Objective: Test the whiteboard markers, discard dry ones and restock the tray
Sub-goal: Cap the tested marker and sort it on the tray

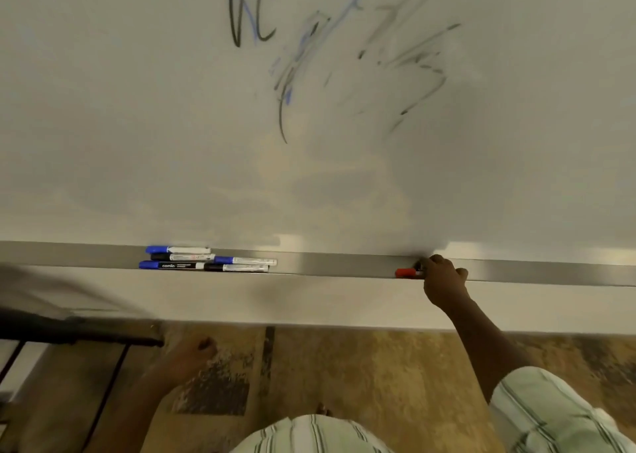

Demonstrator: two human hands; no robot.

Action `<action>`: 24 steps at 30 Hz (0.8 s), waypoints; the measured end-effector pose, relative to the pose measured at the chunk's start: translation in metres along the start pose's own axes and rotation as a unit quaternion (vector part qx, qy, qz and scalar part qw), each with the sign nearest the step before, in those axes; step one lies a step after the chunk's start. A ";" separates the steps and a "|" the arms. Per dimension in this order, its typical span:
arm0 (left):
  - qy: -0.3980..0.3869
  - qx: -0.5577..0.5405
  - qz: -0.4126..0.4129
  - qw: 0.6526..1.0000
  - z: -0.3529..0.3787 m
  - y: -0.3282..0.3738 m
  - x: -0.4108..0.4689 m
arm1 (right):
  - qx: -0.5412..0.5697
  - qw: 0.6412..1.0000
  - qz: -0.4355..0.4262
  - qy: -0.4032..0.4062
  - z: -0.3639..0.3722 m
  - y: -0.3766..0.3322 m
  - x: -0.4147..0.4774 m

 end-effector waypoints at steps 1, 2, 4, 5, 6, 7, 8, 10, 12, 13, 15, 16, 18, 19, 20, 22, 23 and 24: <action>0.005 -0.010 -0.004 1.000 -0.001 0.009 0.001 | 0.001 1.000 -0.004 -0.007 0.001 0.000 0.003; 0.008 0.006 -0.004 1.000 -0.028 0.064 -0.035 | 0.001 1.000 -0.008 -0.015 0.002 0.000 0.007; 0.002 -0.011 0.009 1.000 -0.049 0.126 -0.068 | -0.001 1.000 -0.015 -0.019 0.002 -0.002 0.010; -0.005 -0.008 0.012 1.000 -0.052 0.143 -0.074 | -0.002 1.000 -0.020 -0.014 0.001 -0.002 0.012; -0.015 0.005 0.013 1.000 -0.056 0.158 -0.079 | -0.009 1.000 -0.026 -0.008 0.000 -0.003 0.013; -0.020 0.009 0.015 1.000 -0.057 0.167 -0.078 | -0.016 0.999 -0.035 -0.006 -0.001 -0.004 0.013; -0.025 0.015 0.022 0.999 -0.057 0.176 -0.076 | -0.018 0.999 -0.047 -0.001 -0.002 -0.007 0.013; -0.021 0.037 0.048 0.998 -0.060 0.198 -0.076 | 0.028 0.996 -0.084 0.027 -0.012 -0.020 0.008; 0.005 0.033 0.075 0.997 -0.068 0.225 -0.078 | 0.101 0.983 -0.134 0.070 -0.032 -0.044 -0.004; 0.019 0.025 0.087 0.996 -0.073 0.239 -0.080 | 0.133 0.975 -0.162 0.079 -0.042 -0.058 -0.012; 0.052 -0.002 0.117 0.992 -0.086 0.274 -0.089 | 0.201 0.956 -0.208 0.051 -0.058 -0.090 -0.033; 0.073 -0.020 0.139 0.987 -0.095 0.295 -0.097 | 0.228 0.946 -0.230 0.029 -0.065 -0.107 -0.045; 0.113 -0.031 0.208 0.971 -0.115 0.341 -0.119 | 0.259 0.927 -0.272 -0.003 -0.082 -0.135 -0.069; 0.126 -0.005 0.251 0.960 -0.122 0.364 -0.130 | 0.271 0.919 -0.285 -0.008 -0.092 -0.146 -0.079; 0.133 0.039 0.294 0.946 -0.127 0.385 -0.141 | 0.283 0.914 -0.290 -0.005 -0.104 -0.154 -0.088; 0.135 0.123 0.359 0.915 -0.135 0.420 -0.162 | 0.317 0.904 -0.288 0.016 -0.131 -0.163 -0.101; 0.137 0.160 0.376 0.902 -0.140 0.433 -0.170 | 0.346 0.894 -0.285 0.026 -0.145 -0.165 -0.106; 0.144 0.191 0.390 0.889 -0.145 0.443 -0.177 | 0.387 0.879 -0.279 0.026 -0.158 -0.165 -0.111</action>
Point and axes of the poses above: each hand's wrist, its own x-axis towards the middle knuckle, its own z-axis out of the palm, y = z × x, the point moved 9 cm from there along x, towards the middle knuckle, and after that the axes turned 9 degrees about x, right-handed, at the moved point
